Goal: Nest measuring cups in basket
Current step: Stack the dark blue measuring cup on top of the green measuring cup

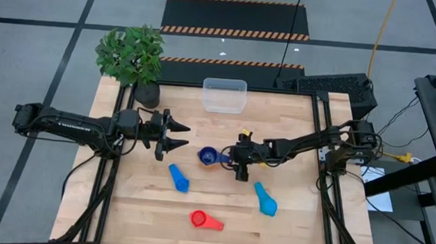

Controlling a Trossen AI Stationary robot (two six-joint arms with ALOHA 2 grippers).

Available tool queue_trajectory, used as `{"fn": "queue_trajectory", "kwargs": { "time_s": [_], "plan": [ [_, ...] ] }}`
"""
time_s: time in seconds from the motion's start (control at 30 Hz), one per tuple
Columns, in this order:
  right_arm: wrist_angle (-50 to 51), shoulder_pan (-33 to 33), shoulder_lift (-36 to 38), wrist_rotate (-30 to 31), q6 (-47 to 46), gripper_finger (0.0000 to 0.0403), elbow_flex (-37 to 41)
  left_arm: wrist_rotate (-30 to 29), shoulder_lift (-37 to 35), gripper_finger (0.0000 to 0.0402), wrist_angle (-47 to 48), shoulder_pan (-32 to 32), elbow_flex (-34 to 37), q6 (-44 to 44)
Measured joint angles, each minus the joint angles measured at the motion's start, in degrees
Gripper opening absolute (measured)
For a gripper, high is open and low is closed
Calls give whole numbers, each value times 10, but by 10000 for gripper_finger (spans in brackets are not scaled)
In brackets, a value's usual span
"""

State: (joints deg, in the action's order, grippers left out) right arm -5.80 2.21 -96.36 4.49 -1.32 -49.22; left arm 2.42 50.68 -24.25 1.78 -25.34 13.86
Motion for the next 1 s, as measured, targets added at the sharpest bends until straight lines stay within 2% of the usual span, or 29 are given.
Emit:
{"fn": "queue_trajectory", "kwargs": {
  "time_s": [0.23,0.6,1.0],
  "plan": [
    [0,-13,0,-1,-10,225,0,0,0,255,0,0,0,1],
    [0,-23,0,-2,-10,181,0,0,0,255,0,0,0,1],
    [0,-23,0,2,27,187,0,0,0,255,0,0,0,1]
  ]
}}
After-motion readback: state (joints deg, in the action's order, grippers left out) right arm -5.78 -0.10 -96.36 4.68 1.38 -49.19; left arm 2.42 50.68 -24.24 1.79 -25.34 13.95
